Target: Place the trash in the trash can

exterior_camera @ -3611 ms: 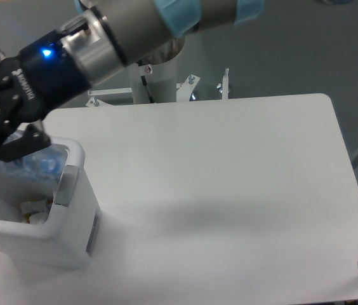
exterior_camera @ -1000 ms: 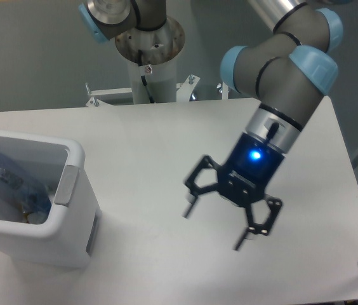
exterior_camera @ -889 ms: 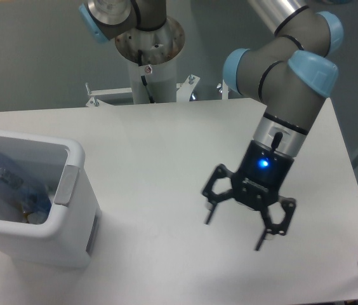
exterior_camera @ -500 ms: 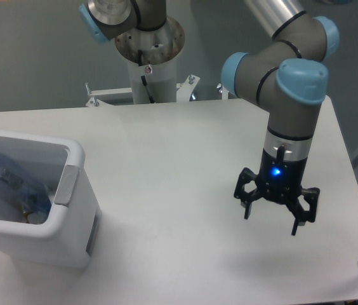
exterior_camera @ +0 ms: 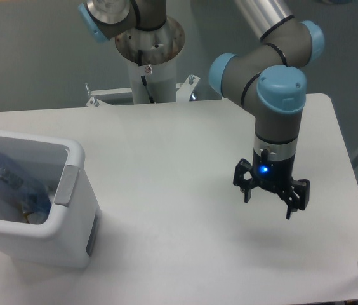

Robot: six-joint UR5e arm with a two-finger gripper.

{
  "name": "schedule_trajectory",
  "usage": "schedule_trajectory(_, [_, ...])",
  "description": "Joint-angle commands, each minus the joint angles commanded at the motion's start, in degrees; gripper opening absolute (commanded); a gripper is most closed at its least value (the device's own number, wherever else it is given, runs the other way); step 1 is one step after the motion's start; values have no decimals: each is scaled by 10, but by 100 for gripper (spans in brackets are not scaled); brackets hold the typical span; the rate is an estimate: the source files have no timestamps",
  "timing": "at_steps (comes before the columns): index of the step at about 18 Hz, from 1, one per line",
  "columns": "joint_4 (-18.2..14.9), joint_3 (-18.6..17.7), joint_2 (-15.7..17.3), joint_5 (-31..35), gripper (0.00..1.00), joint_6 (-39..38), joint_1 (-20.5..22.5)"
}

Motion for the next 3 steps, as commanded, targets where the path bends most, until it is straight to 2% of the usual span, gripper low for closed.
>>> schedule_trajectory(3, [-1, -2, 0, 10, 100, 0, -3])
